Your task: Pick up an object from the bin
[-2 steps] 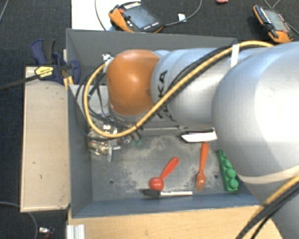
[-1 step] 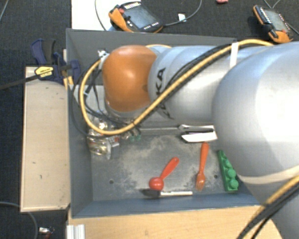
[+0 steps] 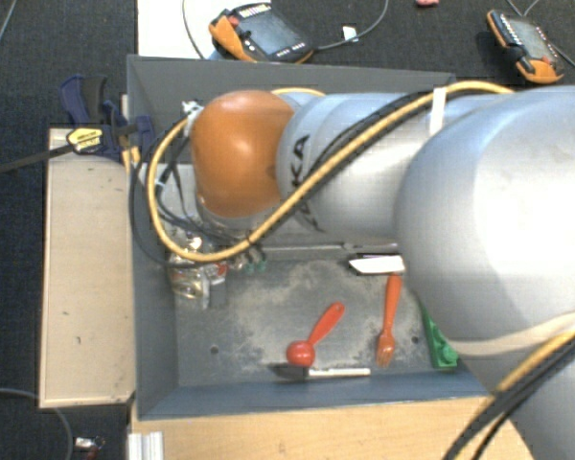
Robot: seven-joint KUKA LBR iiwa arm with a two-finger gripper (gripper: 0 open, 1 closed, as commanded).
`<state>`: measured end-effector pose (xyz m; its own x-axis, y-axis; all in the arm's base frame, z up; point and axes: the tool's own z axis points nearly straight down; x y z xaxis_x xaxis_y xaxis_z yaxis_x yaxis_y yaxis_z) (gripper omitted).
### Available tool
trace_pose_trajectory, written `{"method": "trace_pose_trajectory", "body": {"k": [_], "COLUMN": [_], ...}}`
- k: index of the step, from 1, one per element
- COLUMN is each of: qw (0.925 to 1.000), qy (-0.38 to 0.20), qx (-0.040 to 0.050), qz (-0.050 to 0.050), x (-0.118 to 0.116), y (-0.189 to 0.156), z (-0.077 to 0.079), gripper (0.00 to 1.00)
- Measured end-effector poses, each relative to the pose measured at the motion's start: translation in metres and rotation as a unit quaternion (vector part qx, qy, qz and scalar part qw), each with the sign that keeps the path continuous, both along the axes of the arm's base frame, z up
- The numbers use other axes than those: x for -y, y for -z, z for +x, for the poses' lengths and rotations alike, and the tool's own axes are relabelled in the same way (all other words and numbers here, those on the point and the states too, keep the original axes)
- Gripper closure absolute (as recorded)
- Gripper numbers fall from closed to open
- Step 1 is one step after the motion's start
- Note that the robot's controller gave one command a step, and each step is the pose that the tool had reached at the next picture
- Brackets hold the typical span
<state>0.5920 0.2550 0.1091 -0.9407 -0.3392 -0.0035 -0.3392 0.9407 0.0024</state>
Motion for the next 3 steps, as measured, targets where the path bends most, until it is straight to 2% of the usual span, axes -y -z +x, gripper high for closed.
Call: {"method": "trace_pose_trajectory", "body": {"k": [1,2,3], "qw": [0.9865,0.996,0.996], "qy": [-0.164,-0.089,-0.089], "qx": [0.0054,0.0034,0.0034], "qz": [0.0,0.002,0.002], "x": [0.0057,0.006,0.006], "y": [0.0379,0.0373,0.0373], "z": [-0.0027,0.0,0.0], "gripper": [0.0,1.0,1.0]}}
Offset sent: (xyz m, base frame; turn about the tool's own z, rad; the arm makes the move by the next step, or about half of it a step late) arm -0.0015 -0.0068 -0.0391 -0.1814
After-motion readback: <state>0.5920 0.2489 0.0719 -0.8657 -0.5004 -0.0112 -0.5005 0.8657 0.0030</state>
